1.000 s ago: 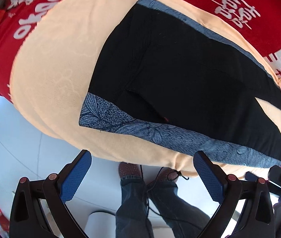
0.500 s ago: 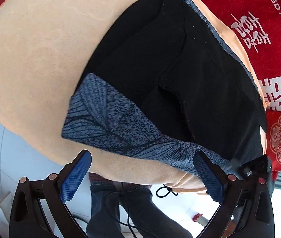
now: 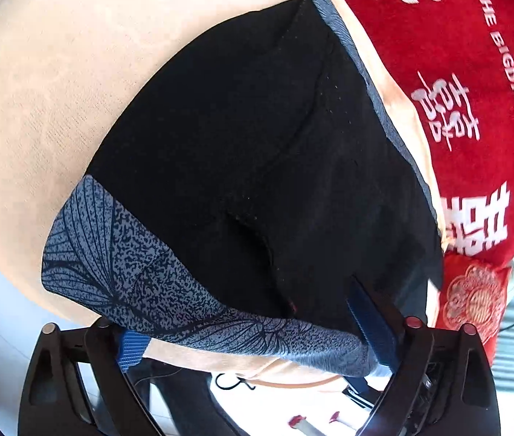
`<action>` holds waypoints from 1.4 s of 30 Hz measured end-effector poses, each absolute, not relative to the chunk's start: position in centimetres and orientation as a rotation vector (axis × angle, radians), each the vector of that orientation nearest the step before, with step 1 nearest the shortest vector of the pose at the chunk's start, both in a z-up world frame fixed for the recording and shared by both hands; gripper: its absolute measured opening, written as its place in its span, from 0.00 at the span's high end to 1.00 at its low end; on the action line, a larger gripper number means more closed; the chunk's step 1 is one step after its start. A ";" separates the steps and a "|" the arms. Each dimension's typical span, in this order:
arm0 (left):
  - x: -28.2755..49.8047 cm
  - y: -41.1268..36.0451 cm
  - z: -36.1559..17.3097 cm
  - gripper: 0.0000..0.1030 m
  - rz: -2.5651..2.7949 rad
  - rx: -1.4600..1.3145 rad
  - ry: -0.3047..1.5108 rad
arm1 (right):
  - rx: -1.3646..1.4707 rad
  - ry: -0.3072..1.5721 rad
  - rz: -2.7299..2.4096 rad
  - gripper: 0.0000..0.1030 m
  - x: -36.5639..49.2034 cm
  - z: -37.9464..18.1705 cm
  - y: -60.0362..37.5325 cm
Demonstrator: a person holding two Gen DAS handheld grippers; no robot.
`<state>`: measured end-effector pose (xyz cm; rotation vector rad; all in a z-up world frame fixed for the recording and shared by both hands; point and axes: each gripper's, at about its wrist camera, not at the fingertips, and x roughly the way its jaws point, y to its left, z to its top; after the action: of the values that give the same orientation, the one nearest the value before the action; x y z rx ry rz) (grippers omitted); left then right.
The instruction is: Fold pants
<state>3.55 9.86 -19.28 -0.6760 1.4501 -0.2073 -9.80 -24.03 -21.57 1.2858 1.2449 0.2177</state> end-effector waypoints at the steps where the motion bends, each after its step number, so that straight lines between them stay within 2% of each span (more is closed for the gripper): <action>1: 3.5 9.9 -19.3 0.13 -0.214 -0.647 1.451 | 1.308 1.230 0.194 0.23 -11.0 -21.9 -25.0; 3: 3.7 9.8 -19.2 0.19 -0.215 -0.605 1.455 | 1.417 1.168 0.146 0.32 -12.3 -22.7 -26.5; 4: 3.6 9.8 -19.2 0.23 -0.215 -0.590 1.458 | 1.481 1.136 0.118 0.42 -13.0 -23.0 -27.1; 5: 3.4 10.0 -19.2 0.29 -0.218 -0.579 1.460 | 1.523 1.116 0.098 0.59 -13.5 -23.2 -27.4; 6: 3.4 10.1 -19.2 0.34 -0.220 -0.569 1.462 | 1.558 1.103 0.074 0.69 -13.9 -23.3 -27.5; 7: 3.5 10.2 -19.3 0.45 -0.219 -0.555 1.469 | 1.577 1.099 0.059 0.88 -14.2 -23.3 -27.5; 8: 3.4 10.4 -19.3 0.57 -0.220 -0.544 1.475 | 1.579 1.096 0.048 0.92 -14.4 -22.9 -27.6; 10: 3.4 10.9 -19.2 0.73 -0.231 -0.544 1.492 | 1.538 1.097 0.071 0.92 -14.2 -21.2 -27.3; 15: 3.6 11.1 -15.7 0.74 -0.271 -0.529 1.451 | 1.371 1.128 0.171 0.92 -11.5 -15.2 -27.7; 19: 5.4 10.1 -11.6 0.73 -0.296 -0.533 1.387 | 1.228 1.141 0.264 0.92 -6.0 -10.7 -29.0; 23: 9.9 7.4 -8.3 0.73 -0.318 -0.489 1.290 | 1.119 1.169 0.333 0.92 1.4 -9.2 -30.8; 27: 16.5 4.4 -7.7 0.73 -0.313 -0.405 1.219 | 1.001 1.229 0.381 0.92 10.5 -9.8 -32.5; 31: 23.4 2.3 -11.3 0.73 -0.230 -0.339 1.209 | 0.907 1.324 0.397 0.92 17.9 -13.8 -33.5; 35: 27.4 1.6 -17.0 0.71 -0.105 -0.318 1.284 | 0.866 1.437 0.342 0.90 21.6 -18.7 -33.4; 38: 28.7 1.1 -18.0 0.70 -0.067 -0.316 1.300 | 0.878 1.475 0.309 0.88 22.1 -19.9 -33.6; 39: 28.8 1.0 -17.4 0.68 -0.063 -0.301 1.310 | 0.875 1.481 0.311 0.85 22.1 -19.6 -33.6; 40: 28.7 0.9 -16.8 0.64 -0.063 -0.292 1.309 | 0.854 1.482 0.313 0.71 21.9 -19.1 -33.6; 41: 28.4 1.1 -15.7 0.46 -0.051 -0.277 1.295 | 0.812 1.474 0.317 0.48 21.9 -18.0 -33.5; 42: 28.0 1.4 -14.5 0.35 -0.017 -0.247 1.271 | 0.795 1.458 0.330 0.37 21.7 -17.1 -33.4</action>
<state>28.01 1.44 -14.45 -0.2466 1.2707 -0.0170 21.72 -33.41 -17.07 0.7946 1.4585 0.3297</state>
